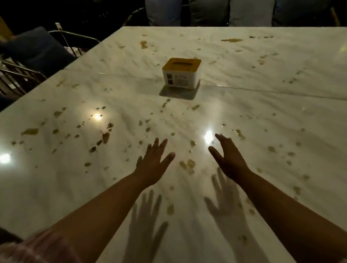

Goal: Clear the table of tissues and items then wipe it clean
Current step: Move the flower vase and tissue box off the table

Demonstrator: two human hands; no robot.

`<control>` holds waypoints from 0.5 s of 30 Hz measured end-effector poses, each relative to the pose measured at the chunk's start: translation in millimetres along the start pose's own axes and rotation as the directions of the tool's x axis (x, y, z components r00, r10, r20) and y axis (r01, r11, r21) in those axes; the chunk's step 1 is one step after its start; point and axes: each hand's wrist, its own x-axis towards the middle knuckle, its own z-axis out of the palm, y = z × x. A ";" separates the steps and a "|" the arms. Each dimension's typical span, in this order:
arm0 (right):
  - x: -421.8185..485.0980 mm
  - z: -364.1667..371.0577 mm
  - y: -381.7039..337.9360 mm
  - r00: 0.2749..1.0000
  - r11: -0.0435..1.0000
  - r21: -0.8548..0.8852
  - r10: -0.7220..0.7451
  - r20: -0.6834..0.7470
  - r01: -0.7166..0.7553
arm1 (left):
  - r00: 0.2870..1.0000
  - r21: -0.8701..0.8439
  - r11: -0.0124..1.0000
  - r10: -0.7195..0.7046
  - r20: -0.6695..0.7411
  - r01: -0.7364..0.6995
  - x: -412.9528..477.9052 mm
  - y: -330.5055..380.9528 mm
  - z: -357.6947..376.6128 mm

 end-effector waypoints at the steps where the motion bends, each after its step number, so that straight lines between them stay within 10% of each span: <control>1: 19.5 5.3 -7.9 1.000 1.000 0.018 0.022 0.002 -0.022 | 1.000 0.002 1.000 0.004 0.002 -0.004 15.6 -5.9 -9.0; 15: 240.9 40.6 -41.5 0.906 0.944 0.182 0.317 -0.280 -0.275 | 0.998 -0.355 0.933 0.058 -0.011 -0.058 290.7 -48.0 -109.1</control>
